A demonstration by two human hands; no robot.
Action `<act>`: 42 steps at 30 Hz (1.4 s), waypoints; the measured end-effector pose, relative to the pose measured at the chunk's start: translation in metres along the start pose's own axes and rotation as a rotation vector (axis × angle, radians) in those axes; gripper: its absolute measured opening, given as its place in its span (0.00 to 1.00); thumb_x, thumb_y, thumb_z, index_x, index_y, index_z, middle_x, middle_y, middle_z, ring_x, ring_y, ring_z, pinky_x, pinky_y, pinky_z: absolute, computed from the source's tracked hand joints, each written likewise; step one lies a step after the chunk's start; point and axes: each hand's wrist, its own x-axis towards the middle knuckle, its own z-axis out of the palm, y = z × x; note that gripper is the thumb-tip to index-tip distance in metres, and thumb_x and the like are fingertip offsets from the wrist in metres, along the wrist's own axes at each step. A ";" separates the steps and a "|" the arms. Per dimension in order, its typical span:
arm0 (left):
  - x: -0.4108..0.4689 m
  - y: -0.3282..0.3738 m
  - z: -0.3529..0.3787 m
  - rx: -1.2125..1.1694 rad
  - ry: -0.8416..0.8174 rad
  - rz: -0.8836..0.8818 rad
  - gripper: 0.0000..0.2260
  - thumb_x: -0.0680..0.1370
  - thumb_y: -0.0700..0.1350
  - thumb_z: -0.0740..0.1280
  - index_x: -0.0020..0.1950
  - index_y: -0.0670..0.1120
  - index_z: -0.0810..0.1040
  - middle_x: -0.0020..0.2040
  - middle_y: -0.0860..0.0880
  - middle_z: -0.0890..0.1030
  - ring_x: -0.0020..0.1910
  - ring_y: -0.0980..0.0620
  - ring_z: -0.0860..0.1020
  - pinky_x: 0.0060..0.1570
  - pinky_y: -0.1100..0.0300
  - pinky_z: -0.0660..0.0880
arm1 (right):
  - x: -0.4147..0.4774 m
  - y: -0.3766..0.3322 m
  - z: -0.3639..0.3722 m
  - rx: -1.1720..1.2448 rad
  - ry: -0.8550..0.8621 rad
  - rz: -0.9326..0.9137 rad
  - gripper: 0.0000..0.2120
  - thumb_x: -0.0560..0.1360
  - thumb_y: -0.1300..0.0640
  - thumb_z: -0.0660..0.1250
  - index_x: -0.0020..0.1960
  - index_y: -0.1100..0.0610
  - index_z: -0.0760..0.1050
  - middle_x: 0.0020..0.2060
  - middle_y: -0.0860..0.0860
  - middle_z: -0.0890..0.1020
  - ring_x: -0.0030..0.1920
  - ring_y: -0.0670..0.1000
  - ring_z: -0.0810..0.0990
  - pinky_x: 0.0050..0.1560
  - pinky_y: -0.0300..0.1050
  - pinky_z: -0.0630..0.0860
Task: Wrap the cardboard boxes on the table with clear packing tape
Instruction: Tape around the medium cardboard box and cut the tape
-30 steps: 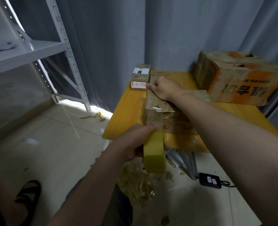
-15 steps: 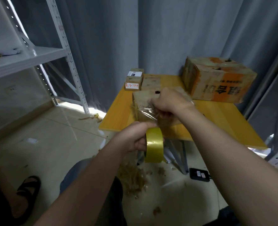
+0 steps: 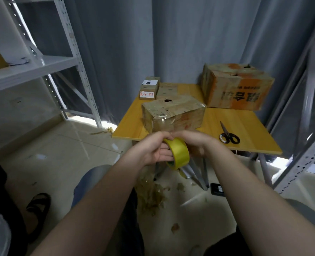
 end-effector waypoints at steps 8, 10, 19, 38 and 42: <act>0.029 0.013 -0.044 0.389 0.489 0.358 0.38 0.72 0.42 0.77 0.73 0.51 0.58 0.68 0.41 0.70 0.59 0.43 0.77 0.58 0.47 0.80 | -0.021 0.005 0.013 0.263 0.007 -0.172 0.19 0.83 0.53 0.67 0.62 0.69 0.76 0.41 0.65 0.84 0.31 0.59 0.84 0.35 0.53 0.85; 0.042 0.016 -0.054 0.538 0.473 0.496 0.51 0.67 0.47 0.81 0.79 0.54 0.51 0.75 0.43 0.61 0.74 0.42 0.64 0.73 0.45 0.69 | -0.021 0.005 0.013 0.272 0.031 -0.177 0.21 0.82 0.53 0.69 0.64 0.69 0.75 0.42 0.67 0.83 0.31 0.60 0.83 0.33 0.54 0.84; 0.070 0.023 -0.072 0.416 0.200 0.772 0.48 0.65 0.38 0.85 0.78 0.54 0.64 0.67 0.54 0.72 0.70 0.52 0.73 0.65 0.64 0.74 | -0.020 0.015 0.016 0.334 -0.008 -0.230 0.21 0.82 0.49 0.68 0.62 0.68 0.77 0.43 0.68 0.83 0.34 0.60 0.83 0.41 0.56 0.84; 0.079 0.043 -0.088 0.391 0.222 0.682 0.50 0.62 0.46 0.87 0.81 0.53 0.67 0.63 0.55 0.82 0.58 0.68 0.79 0.68 0.60 0.74 | -0.036 0.013 0.038 0.225 0.293 -0.311 0.29 0.81 0.41 0.66 0.46 0.69 0.84 0.33 0.61 0.86 0.32 0.54 0.85 0.45 0.45 0.85; 0.081 0.044 -0.089 0.338 0.245 0.637 0.50 0.63 0.45 0.87 0.81 0.51 0.66 0.50 0.62 0.85 0.51 0.68 0.82 0.65 0.59 0.77 | -0.038 -0.004 0.030 0.170 0.324 -0.283 0.28 0.80 0.40 0.66 0.47 0.68 0.84 0.31 0.59 0.85 0.29 0.54 0.84 0.43 0.44 0.84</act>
